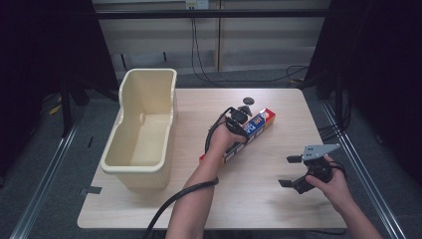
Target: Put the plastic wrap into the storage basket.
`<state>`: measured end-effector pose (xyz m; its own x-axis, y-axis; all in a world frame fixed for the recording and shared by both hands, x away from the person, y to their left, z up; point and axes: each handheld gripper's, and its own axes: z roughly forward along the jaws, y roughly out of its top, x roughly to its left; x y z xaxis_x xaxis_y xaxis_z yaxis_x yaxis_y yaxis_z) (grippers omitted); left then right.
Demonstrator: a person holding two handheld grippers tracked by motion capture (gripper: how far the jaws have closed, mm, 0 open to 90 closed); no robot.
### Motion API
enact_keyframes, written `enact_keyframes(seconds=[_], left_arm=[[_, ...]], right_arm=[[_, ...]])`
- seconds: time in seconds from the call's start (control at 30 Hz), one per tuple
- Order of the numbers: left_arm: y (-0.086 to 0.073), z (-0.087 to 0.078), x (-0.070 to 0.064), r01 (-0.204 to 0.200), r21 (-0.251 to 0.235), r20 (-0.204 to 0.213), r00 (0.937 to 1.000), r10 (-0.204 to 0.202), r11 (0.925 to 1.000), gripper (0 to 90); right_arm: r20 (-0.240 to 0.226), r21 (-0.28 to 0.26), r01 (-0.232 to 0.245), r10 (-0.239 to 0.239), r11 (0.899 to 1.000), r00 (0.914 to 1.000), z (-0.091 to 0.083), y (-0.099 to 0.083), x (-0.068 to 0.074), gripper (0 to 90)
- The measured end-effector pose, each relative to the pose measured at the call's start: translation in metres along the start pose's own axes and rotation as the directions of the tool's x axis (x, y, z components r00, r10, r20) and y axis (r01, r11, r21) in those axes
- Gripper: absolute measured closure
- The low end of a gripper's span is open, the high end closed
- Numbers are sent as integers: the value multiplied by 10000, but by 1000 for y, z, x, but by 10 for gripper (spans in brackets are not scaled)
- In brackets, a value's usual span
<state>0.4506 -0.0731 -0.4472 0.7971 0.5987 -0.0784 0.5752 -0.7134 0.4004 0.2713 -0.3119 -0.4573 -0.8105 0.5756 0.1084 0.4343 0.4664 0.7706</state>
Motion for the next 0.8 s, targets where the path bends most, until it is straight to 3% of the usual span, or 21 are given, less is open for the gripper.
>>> enact_keyframes(seconds=[0.37,0.8], left_arm=[[-1,-28,3,615,364,29,9981,-616,9974,404],[4,-69,5,764,542,14,9971,-766,9956,405]], right_arm=[[-11,4,23,-23,10000,10000,1,1,2,40],[-23,15,66,-66,10000,10000,0,1,2,39]])
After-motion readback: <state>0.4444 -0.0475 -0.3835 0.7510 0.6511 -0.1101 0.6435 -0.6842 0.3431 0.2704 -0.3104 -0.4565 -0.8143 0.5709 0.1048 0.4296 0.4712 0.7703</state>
